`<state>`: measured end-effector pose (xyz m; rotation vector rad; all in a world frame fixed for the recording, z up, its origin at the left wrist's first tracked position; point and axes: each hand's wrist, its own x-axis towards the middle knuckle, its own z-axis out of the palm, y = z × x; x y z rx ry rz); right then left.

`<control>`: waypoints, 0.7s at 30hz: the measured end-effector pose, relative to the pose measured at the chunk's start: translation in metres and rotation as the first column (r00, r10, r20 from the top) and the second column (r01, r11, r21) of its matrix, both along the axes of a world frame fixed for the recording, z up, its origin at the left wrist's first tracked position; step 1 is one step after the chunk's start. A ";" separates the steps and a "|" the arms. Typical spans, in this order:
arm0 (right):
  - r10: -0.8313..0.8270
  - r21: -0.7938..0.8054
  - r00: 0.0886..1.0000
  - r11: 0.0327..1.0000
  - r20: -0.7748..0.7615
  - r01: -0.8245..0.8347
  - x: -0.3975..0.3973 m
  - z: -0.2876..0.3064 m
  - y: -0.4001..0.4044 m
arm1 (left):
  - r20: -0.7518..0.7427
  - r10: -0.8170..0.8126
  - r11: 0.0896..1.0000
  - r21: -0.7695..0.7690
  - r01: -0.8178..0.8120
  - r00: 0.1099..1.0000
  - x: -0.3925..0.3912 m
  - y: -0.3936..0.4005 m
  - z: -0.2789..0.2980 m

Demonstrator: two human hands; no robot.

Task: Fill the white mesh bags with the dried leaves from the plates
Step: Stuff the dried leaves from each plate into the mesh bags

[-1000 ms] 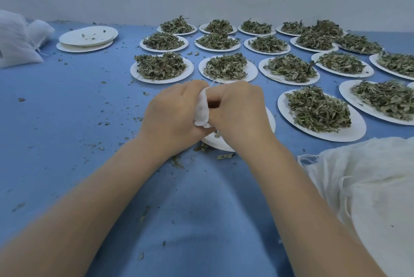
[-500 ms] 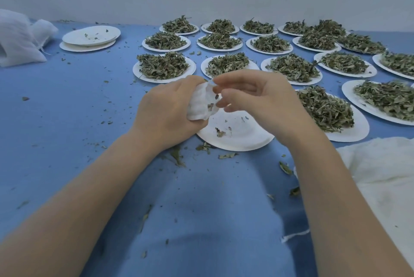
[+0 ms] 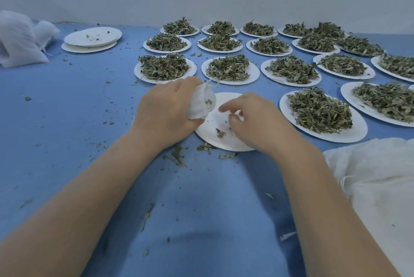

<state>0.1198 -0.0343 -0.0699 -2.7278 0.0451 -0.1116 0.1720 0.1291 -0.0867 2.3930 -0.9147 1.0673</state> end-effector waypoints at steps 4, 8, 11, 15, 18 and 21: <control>-0.033 -0.089 0.993 0.996 -0.116 0.023 -0.003 0.001 0.006 | -0.004 0.004 1.000 0.001 -0.004 1.000 -0.001 0.001 0.001; 0.074 0.006 0.997 0.997 -0.032 -0.074 -0.008 0.004 0.016 | -0.020 0.016 1.000 0.002 -0.016 1.000 -0.001 0.001 0.001; 0.076 -0.078 0.997 0.994 0.012 -0.075 -0.003 0.002 0.017 | -0.019 0.009 1.000 -0.003 -0.009 1.000 0.000 0.002 0.001; 0.089 -0.071 0.995 0.994 0.041 -0.086 0.001 0.002 0.017 | -0.009 -0.001 1.000 0.018 0.001 1.000 0.001 0.002 0.000; -0.078 0.314 0.927 0.948 0.368 -0.045 -0.004 0.011 0.011 | 0.002 0.001 1.000 0.026 -0.001 1.000 0.003 0.002 -0.002; -0.056 0.353 0.854 0.923 0.517 -0.154 -0.006 0.015 0.021 | 0.005 -0.033 0.999 0.031 0.033 0.999 0.000 -0.001 -0.001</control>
